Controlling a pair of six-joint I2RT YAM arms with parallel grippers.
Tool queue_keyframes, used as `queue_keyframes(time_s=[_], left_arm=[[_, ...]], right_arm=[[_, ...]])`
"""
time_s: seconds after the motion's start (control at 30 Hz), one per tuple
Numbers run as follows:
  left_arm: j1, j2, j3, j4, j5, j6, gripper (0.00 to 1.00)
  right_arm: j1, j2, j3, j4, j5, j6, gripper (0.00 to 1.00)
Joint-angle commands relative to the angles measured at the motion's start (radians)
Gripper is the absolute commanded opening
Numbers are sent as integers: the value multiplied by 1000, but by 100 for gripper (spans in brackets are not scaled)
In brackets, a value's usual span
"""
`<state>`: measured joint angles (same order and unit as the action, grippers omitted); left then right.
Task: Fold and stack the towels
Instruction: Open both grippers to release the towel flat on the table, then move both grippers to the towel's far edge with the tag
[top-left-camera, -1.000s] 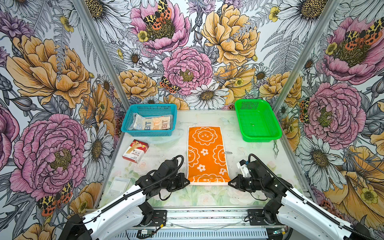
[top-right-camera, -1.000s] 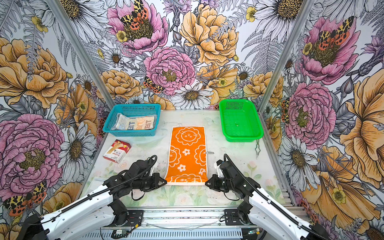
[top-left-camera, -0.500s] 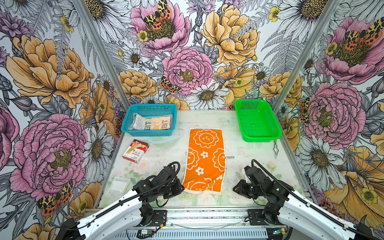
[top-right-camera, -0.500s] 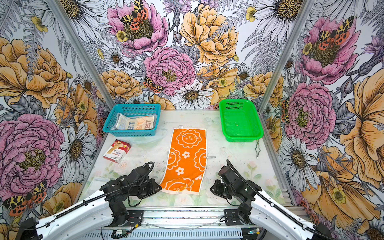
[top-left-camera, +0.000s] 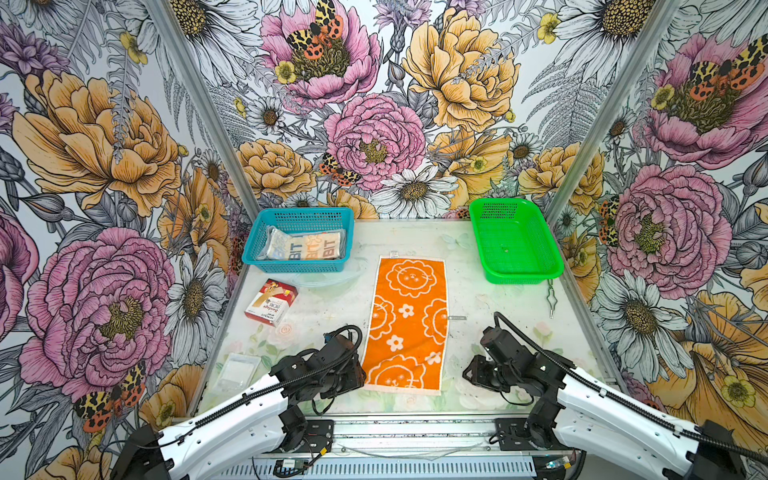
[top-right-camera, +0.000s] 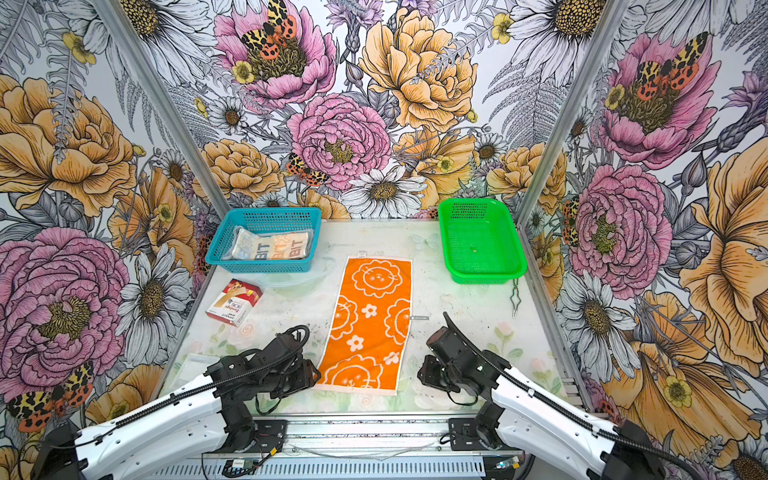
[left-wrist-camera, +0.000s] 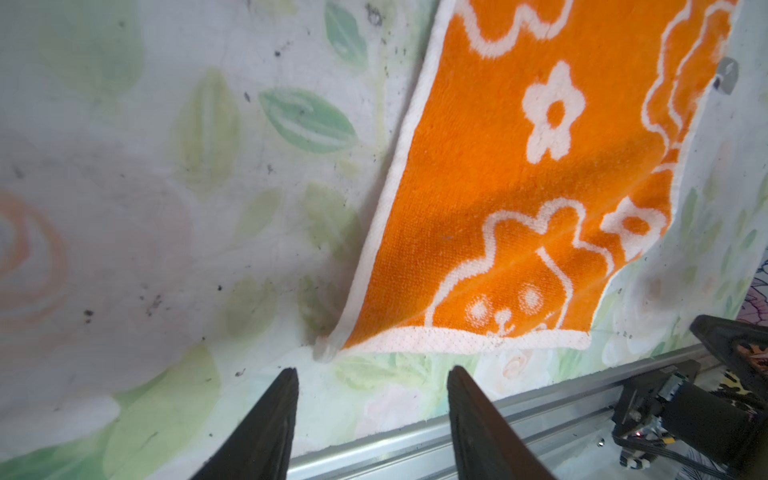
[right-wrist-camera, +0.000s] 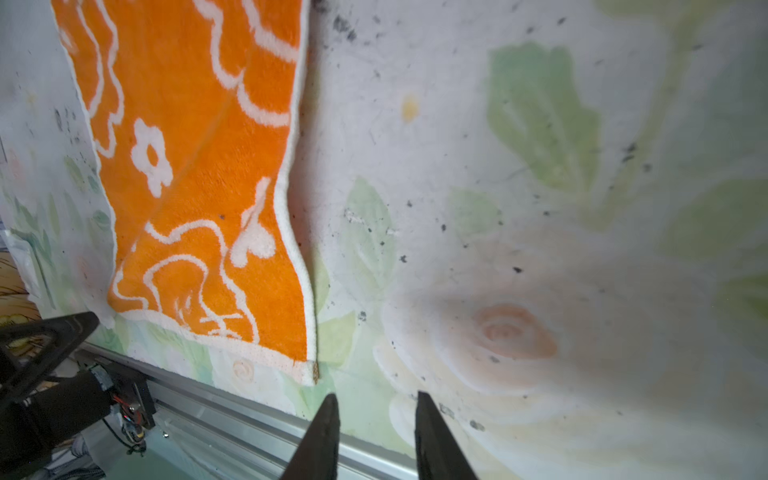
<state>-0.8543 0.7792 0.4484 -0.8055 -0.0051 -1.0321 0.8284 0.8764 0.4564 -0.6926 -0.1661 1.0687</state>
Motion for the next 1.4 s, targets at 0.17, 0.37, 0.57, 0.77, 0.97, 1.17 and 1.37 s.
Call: queue_keyframes(time_s=[0.17, 0.37, 0.57, 0.77, 0.97, 1.17, 1.37], left_arm=[[134, 39, 150, 9, -71, 203, 66], [283, 51, 200, 44, 29, 332, 66], [327, 69, 249, 45, 46, 378, 67], [347, 75, 250, 60, 62, 397, 68], [368, 124, 285, 89, 110, 445, 68], [385, 312, 369, 197, 166, 561, 76], [460, 662, 646, 219, 201, 721, 70]], right_arm=[[167, 267, 76, 266, 98, 50, 39], [180, 390, 111, 327, 26, 28, 40], [264, 500, 143, 301, 15, 91, 33], [328, 446, 79, 232, 45, 191, 1], [327, 283, 28, 134, 84, 224, 6], [247, 243, 70, 108, 99, 117, 29], [-67, 277, 281, 7, 58, -189, 35]])
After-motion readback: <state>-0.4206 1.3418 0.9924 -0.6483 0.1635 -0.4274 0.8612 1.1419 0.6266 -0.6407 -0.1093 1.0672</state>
